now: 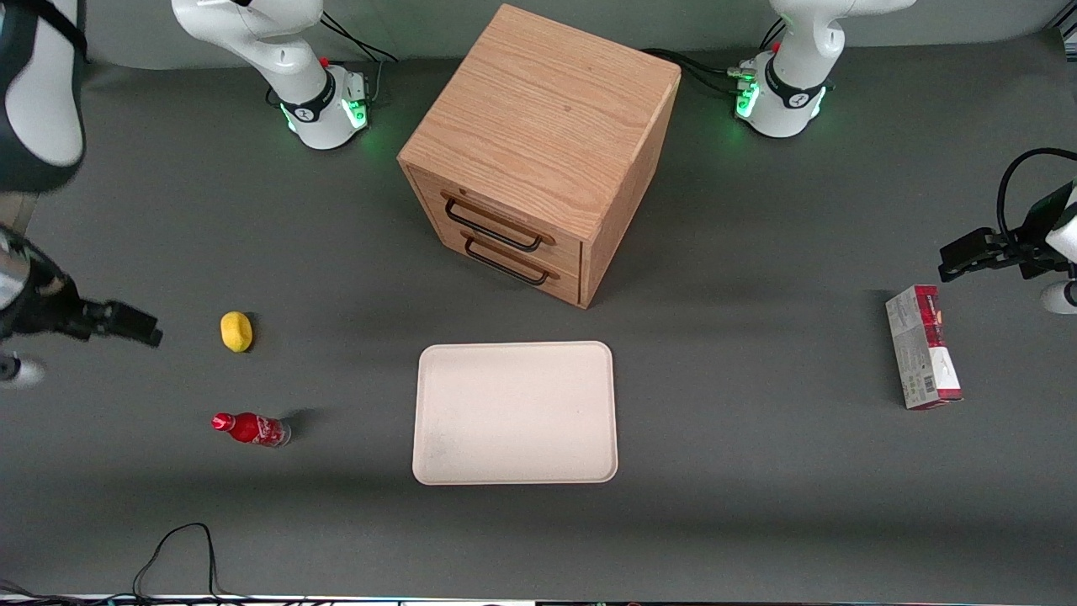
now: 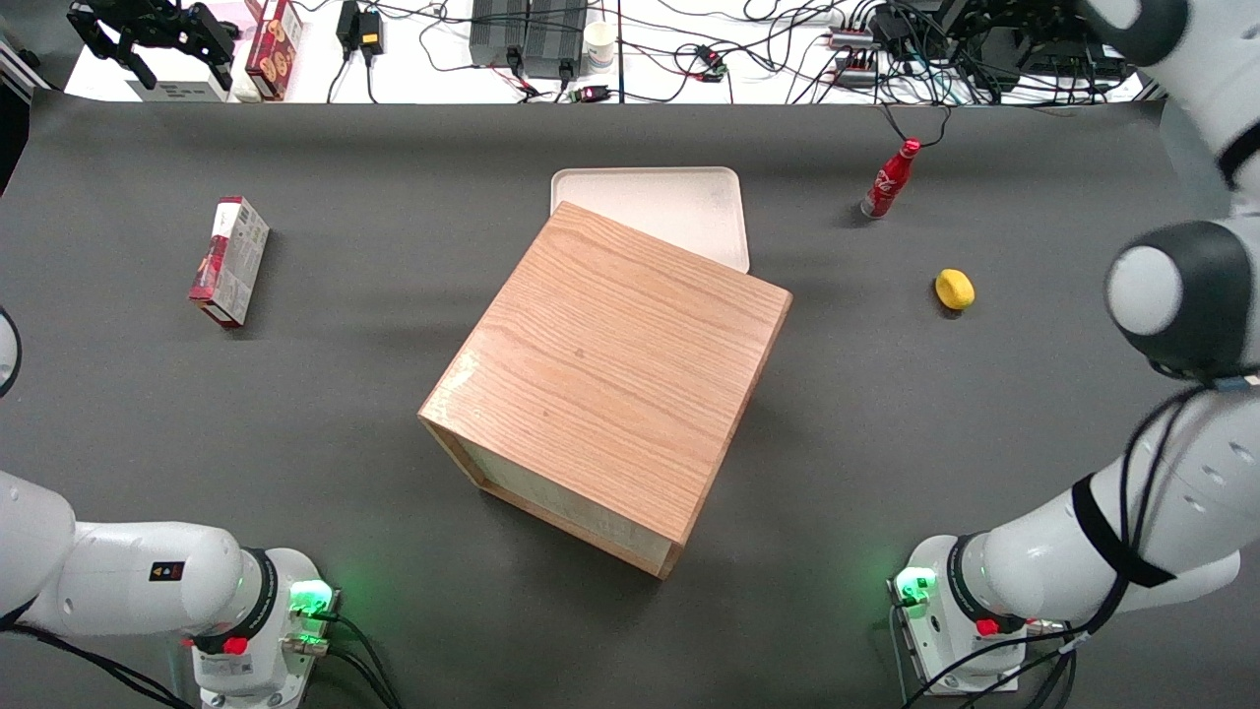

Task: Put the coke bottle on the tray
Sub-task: 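Move the right gripper down to the red Coca-Cola bottle lying on the table, then close the right gripper around the bottle's neck and lift it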

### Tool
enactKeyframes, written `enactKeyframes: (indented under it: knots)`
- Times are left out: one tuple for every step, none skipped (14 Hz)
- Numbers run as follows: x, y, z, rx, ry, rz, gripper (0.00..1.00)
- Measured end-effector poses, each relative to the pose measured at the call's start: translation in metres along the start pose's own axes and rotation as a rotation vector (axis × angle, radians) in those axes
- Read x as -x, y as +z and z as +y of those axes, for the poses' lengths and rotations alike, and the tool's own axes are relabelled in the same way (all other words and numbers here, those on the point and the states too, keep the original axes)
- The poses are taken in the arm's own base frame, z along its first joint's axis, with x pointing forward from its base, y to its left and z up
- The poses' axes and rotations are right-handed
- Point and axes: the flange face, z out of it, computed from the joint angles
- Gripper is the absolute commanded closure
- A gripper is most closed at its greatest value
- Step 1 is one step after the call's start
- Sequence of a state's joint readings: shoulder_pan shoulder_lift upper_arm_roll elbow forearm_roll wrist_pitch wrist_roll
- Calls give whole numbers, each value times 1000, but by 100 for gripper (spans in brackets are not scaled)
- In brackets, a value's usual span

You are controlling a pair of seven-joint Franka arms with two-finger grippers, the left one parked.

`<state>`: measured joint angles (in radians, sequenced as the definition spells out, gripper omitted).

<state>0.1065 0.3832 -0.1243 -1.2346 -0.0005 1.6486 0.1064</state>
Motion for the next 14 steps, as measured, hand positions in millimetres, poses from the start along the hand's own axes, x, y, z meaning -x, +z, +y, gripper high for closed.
enactKeyframes:
  knots:
    - [-15,18,-4,8,-14,-8,1]
    - [-27,37,-7,15,-33,-20,1]
    - [-38,58,-7,19,-48,-33,1]
    - [-47,77,-6,12,-61,-33,1]
    - [-54,95,-5,-11,-76,-33,1]
    - [-59,109,-2,-31,-92,-32,1]
    - [-62,122,0,-41,-103,-23,1]
    - [-64,135,2,-44,-106,-13,1]
    - [-64,149,2,-44,-106,-8,1]
    - [-64,162,3,-44,-105,-3,1]
    - [-62,175,3,-44,-103,3,1]
    - [-60,189,3,-43,-101,5,1]
    - [-58,203,4,-42,-99,8,1]
    - [-55,215,4,-42,-98,9,1]
